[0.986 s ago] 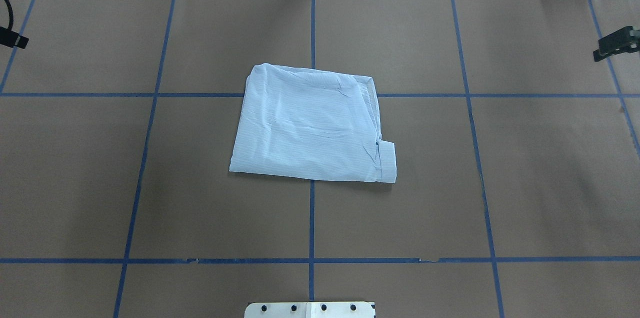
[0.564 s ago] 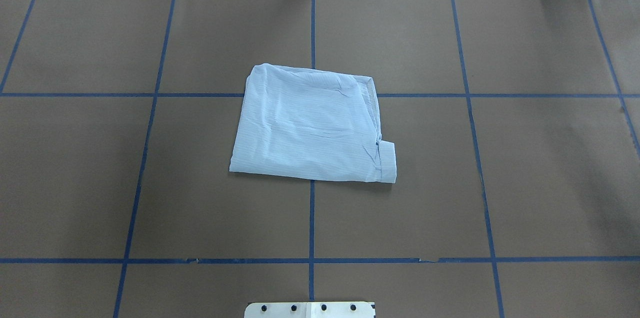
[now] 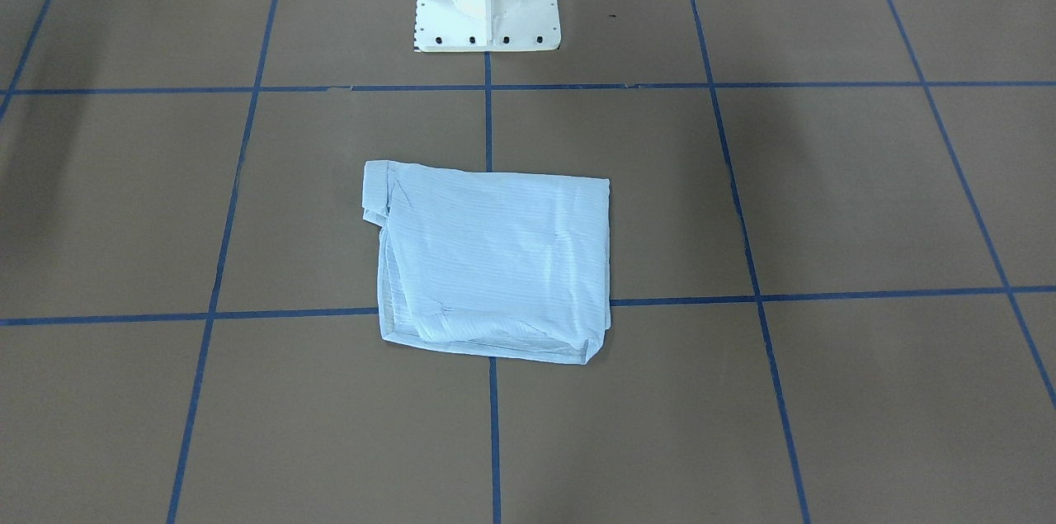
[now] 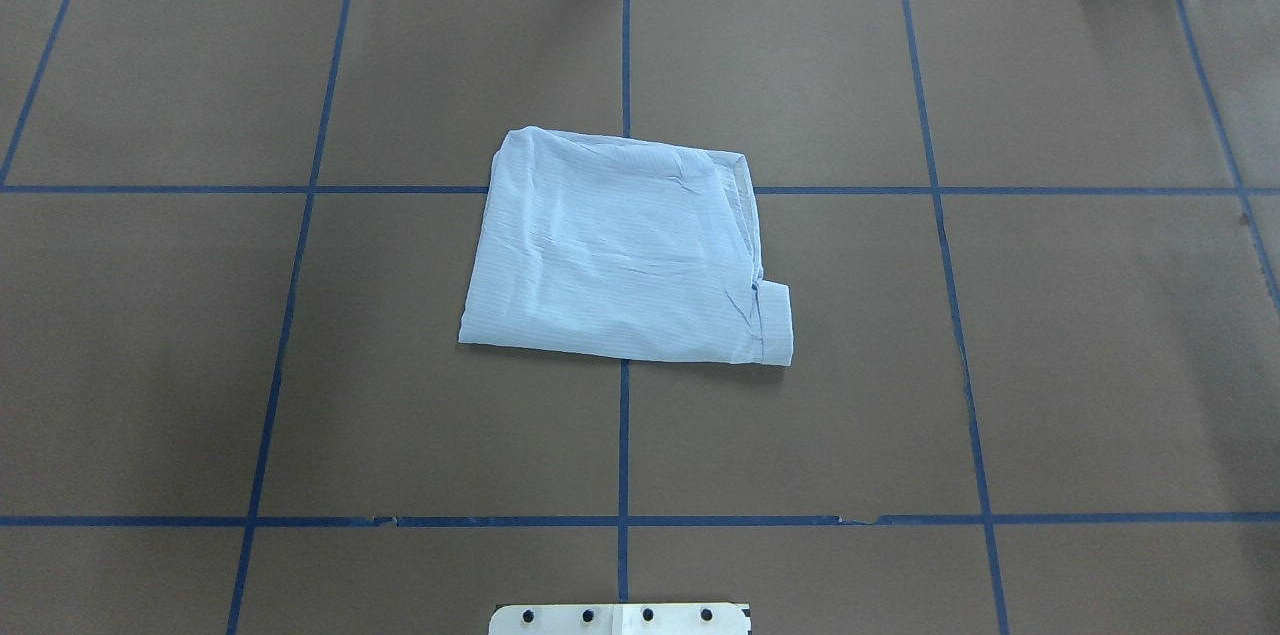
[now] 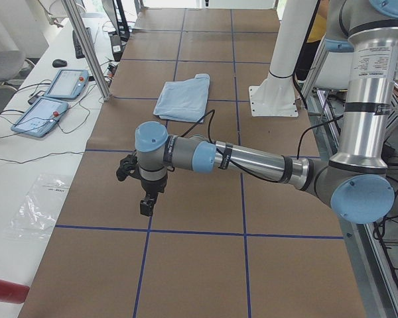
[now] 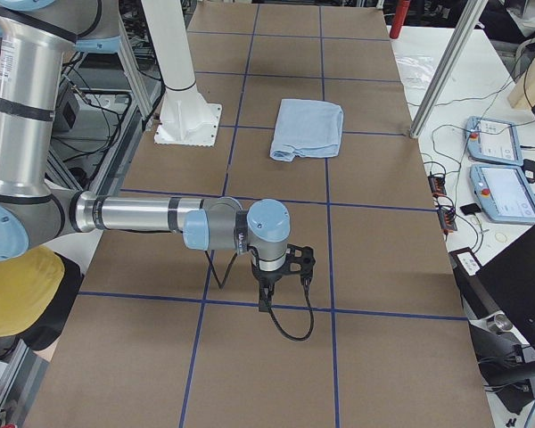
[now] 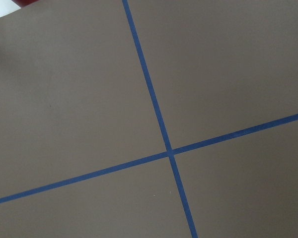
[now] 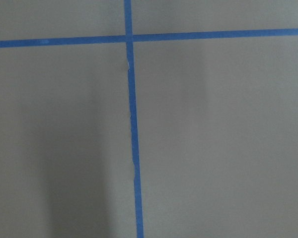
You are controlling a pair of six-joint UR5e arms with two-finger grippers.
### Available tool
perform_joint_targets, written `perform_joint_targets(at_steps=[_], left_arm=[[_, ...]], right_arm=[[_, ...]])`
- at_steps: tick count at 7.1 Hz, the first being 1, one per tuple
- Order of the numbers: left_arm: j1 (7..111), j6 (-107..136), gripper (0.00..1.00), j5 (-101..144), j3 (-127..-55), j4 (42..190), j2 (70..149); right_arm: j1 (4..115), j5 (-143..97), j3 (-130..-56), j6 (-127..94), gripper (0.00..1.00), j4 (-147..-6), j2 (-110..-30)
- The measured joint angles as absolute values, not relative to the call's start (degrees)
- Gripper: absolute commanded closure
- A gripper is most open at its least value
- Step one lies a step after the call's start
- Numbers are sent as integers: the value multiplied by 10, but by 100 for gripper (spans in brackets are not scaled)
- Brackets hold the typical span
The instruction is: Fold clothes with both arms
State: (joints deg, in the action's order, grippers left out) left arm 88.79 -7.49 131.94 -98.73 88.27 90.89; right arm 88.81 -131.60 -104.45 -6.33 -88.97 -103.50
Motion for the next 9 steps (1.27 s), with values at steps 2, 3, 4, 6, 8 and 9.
perform_joint_targets(at_steps=[2,3,4,6,8,9], left_arm=[[894,-72,0,1372,-1016,890,858],[896,-68,0,1377,-1020,891,851],[897,-64,0,1378,-1019,892,848],[897,-63,0,1376,-1013,892,848],[897,-63,0,1376,-1012,893,847],[897,-62,0,1376,-1011,893,846]], right_arm=[[888,-1324,-1041,-76,0,-865,-1031],[888,-1325,-1036,-76,0,-842,-1032],[888,-1325,-1029,-76,0,-820,-1034],[888,-1325,-1018,-76,0,-788,-1036],[888,-1322,-1014,-73,0,-780,-1048],[888,-1322,-1015,-72,0,-778,-1049]])
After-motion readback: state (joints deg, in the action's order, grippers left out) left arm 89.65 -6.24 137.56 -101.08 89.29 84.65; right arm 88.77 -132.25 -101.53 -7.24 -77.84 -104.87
